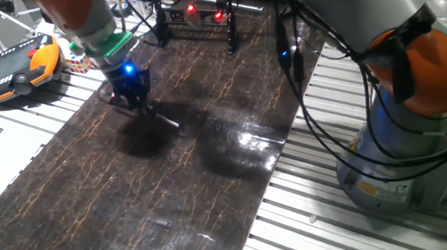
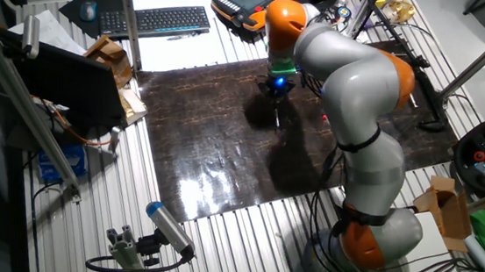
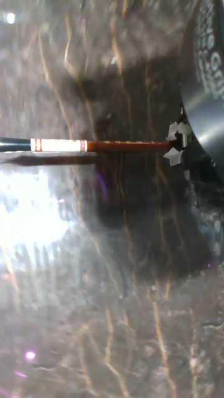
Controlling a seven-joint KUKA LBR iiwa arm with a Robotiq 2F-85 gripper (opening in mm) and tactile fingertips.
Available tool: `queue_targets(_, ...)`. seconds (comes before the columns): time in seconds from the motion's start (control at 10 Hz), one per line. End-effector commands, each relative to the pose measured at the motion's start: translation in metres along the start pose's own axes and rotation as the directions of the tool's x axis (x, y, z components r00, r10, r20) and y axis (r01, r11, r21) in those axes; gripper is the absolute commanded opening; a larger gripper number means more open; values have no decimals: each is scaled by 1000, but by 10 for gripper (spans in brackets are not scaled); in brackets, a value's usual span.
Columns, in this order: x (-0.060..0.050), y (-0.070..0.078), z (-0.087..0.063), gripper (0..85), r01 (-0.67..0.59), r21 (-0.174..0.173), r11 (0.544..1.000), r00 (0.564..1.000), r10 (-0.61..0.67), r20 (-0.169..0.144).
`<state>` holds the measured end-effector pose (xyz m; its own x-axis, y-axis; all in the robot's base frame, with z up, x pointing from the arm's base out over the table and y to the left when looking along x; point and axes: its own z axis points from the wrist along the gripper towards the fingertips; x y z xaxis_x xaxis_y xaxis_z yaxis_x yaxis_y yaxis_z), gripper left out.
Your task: Place the brush on the pen rack
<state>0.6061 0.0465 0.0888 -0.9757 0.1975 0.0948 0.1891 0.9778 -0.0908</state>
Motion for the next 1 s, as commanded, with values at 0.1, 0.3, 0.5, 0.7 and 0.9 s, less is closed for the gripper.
queue_targets(0.1,4,-11,-10,10,-88,11,996,995,87,44)
queue_targets(0.3,9,-21,-24,10,-124,15,992,991,123,61)
queue_targets(0.5,10,-25,-32,10,-194,12,981,976,192,102)
queue_targets(0.7,8,-34,-41,10,-252,11,968,959,248,139)
queue_targets(0.9,0,-46,-51,10,-278,3,961,953,275,127)
